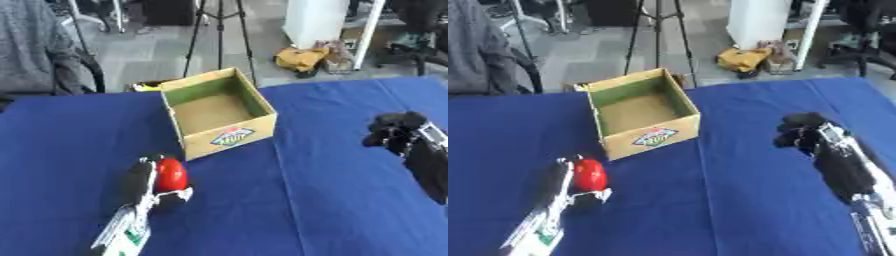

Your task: Pick up objects on the table and place them in the box.

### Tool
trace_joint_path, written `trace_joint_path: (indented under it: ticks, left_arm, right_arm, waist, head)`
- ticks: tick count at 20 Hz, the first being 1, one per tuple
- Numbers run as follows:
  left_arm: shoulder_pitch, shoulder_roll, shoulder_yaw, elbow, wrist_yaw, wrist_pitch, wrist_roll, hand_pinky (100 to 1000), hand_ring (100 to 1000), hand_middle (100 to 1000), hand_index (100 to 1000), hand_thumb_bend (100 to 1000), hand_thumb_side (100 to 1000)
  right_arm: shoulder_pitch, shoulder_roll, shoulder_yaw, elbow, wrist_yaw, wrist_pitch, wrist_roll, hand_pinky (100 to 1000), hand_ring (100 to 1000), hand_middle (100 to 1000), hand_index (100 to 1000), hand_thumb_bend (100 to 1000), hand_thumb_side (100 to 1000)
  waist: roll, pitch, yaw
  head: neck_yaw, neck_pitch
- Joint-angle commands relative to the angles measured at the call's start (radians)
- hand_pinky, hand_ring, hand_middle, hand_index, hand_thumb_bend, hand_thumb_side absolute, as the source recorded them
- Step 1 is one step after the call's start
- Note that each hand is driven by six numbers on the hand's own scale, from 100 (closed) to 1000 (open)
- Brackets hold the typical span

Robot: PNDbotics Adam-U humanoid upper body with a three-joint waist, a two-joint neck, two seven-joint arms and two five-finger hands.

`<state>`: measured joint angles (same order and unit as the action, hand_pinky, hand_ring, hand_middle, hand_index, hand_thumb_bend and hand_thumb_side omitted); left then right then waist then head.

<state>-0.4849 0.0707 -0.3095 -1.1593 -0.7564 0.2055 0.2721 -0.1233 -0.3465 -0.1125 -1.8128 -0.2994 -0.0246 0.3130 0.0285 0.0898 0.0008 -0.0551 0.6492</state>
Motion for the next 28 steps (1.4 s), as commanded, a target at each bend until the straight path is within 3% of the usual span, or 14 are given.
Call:
trace_joint_path:
  ticks: [1,7,15,18,22,28]
  left_arm:
    - [0.013,0.019,0.016,-0.012,0.028,-0.005,0.017,355,488,527,705,100,147]
    - [-0.002,0.085,0.035,-0.155,0.094,-0.005,0.071,347,483,523,697,100,142]
    - [-0.106,0.175,0.05,-0.363,0.085,0.069,-0.002,368,492,531,700,100,158]
    - [-0.163,0.169,0.053,-0.364,0.064,0.097,-0.028,371,494,532,701,100,159]
    - [-0.178,0.164,0.055,-0.355,0.048,0.1,-0.037,371,494,532,701,100,159]
    - [-0.274,0.079,0.049,-0.228,0.013,0.177,-0.115,368,491,528,702,100,189]
  right_arm:
    - [-0.009,-0.009,-0.005,-0.011,0.005,-0.001,0.001,699,622,625,736,100,782]
    - [-0.008,-0.012,-0.006,-0.011,0.004,-0.001,0.0,699,624,626,736,100,781]
    - [-0.006,-0.011,-0.004,-0.01,0.002,0.001,0.002,698,626,628,736,100,781]
    - [-0.008,-0.01,-0.002,-0.01,0.001,0.0,0.004,699,626,628,736,100,781]
    - [-0.008,-0.01,-0.001,-0.01,0.001,-0.001,0.005,699,626,628,736,100,781]
    - [-0.021,-0.011,0.017,-0.012,0.004,0.001,0.024,698,627,630,736,100,786]
  waist:
    - [-0.004,-0.007,0.0]
    - [-0.001,-0.011,-0.004]
    - [-0.001,-0.015,-0.009]
    - [-0.004,-0.013,-0.016]
    - [-0.004,-0.012,-0.017]
    - [0.0,0.002,-0.073]
  head:
    - [0.001,0.0]
    - [0.002,0.004]
    - [0.001,0.011]
    - [0.007,0.011]
    - [0.008,0.011]
    - [0.041,-0.006]
